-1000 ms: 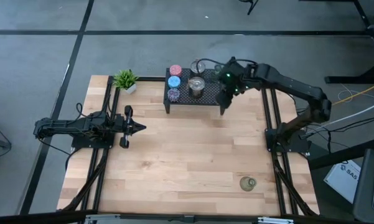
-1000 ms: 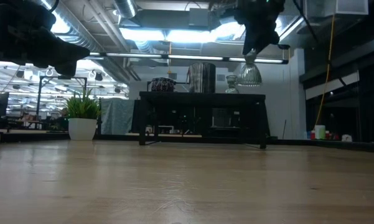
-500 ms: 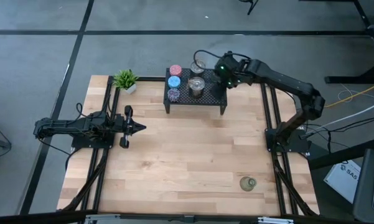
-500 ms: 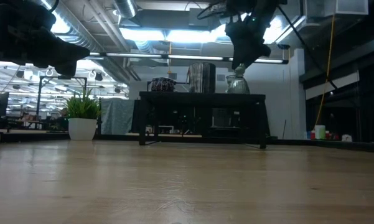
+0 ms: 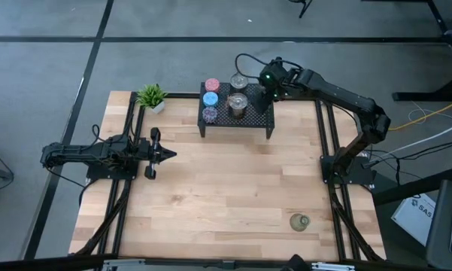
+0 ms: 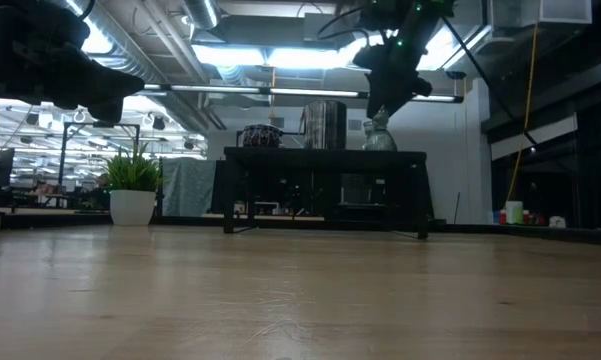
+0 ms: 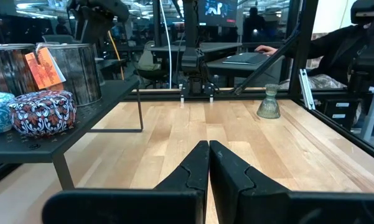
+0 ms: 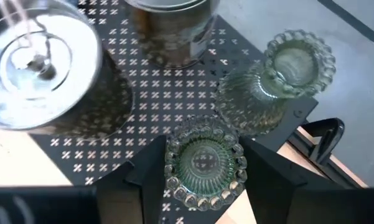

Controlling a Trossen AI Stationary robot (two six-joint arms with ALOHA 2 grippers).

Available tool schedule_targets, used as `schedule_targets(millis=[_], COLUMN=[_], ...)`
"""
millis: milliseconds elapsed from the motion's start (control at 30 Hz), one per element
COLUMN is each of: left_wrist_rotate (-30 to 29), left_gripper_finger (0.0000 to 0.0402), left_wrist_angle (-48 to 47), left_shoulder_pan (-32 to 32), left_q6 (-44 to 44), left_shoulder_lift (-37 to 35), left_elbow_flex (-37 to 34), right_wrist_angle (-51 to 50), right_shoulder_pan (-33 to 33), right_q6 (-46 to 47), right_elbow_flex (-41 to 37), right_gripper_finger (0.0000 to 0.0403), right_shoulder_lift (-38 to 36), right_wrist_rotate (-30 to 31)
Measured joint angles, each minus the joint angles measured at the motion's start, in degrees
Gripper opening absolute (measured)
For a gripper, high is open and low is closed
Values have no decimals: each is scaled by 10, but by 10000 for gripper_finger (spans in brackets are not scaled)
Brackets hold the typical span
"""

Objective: Pick & Place candle stick holders
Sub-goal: Put the top green candle holder on the shelf, then put the green candle holder on the shelf

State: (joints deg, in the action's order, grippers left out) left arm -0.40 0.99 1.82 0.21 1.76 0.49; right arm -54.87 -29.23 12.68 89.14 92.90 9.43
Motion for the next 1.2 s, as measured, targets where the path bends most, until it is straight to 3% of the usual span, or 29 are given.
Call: schedule_targets(millis=[600,1200], left_wrist_rotate=[0,0], left_gripper_finger=[6,7], left_wrist_angle=[0,0], left_shoulder_pan=[0,0], left_q6=[0,0], left_shoulder_lift=[0,0], left_elbow_flex=[0,0], right_wrist_angle=[15,16], right_shoulder_pan=[-10,-10], right_q6=[1,-1], right_elbow_flex=[-1,-1], right_gripper_finger=[181,269], right_shoulder_lift=[1,-10], right_wrist_rotate=[10,4])
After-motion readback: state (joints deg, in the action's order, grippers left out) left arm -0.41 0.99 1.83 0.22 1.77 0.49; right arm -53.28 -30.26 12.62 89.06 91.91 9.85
